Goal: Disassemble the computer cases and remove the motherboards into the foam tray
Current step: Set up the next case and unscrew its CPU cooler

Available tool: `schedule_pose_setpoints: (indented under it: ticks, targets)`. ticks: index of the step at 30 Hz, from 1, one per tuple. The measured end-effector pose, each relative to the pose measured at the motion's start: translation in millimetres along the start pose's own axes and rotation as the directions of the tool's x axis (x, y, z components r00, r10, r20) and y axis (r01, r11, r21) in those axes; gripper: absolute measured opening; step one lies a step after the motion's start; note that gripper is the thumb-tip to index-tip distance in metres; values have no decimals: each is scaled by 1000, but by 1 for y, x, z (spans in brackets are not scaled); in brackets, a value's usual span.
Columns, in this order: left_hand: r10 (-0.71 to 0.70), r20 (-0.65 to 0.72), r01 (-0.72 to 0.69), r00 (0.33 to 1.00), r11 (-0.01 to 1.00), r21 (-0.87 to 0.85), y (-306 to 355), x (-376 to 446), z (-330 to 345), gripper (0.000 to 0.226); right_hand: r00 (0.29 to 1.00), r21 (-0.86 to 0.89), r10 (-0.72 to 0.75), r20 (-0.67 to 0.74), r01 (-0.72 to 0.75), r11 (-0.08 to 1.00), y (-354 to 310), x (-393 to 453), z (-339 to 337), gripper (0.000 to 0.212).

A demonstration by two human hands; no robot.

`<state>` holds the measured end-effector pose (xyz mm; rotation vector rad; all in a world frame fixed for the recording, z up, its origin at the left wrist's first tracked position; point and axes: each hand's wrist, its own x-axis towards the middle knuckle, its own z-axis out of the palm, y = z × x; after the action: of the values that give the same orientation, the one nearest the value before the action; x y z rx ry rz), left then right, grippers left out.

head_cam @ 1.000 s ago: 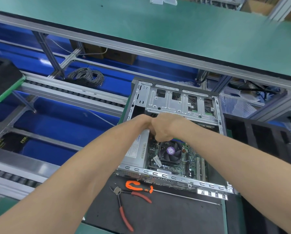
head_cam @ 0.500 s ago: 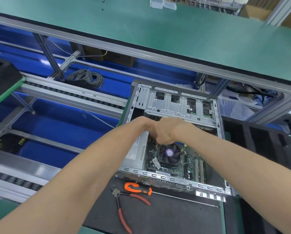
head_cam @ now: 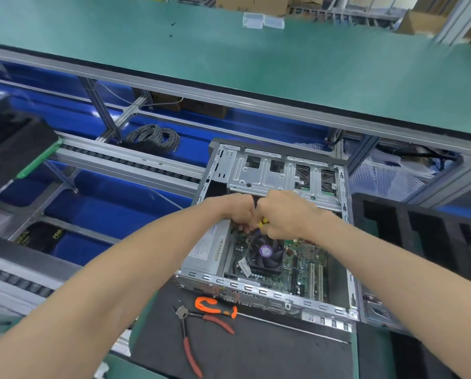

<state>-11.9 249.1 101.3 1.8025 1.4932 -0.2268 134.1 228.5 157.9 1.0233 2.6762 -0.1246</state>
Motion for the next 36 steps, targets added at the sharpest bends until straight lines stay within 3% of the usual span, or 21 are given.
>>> schedule_pose_setpoints:
  ticks: [4,7,11,14,16,19,25,28,36]
  targets:
    - [28,-20,-25,999,994,102,5,-4,3,25,997,243,75,13,-76,967,23,-19,8,15]
    - [76,-8,-68,997,931,359,13,-13,3,27,996,355,89,-16,-77,932,30,-25,14,15]
    - [7,130,-108,991,607,787,32,-33,23,14,993,429,110,-51,-78,900,30,-25,16,12]
    - [-114,206,-127,972,486,865,35,-42,41,22,994,412,99,-57,-67,909,24,-23,15,7]
    - [-70,202,-145,977,480,865,32,-49,43,32,993,403,91,-76,-53,914,21,-20,14,7]
    - [13,195,-170,981,553,816,26,-56,41,34,994,380,66,-87,-28,925,14,-15,15,5]
    - [86,231,-231,969,645,729,19,-62,42,26,999,366,43,-28,-30,930,3,-9,21,5]
    - [95,237,-240,967,653,718,18,-62,43,21,999,380,44,-16,-34,925,1,-8,23,20]
    - [87,249,-246,964,638,730,18,-60,42,32,999,353,16,-40,-1,936,-7,-10,19,28]
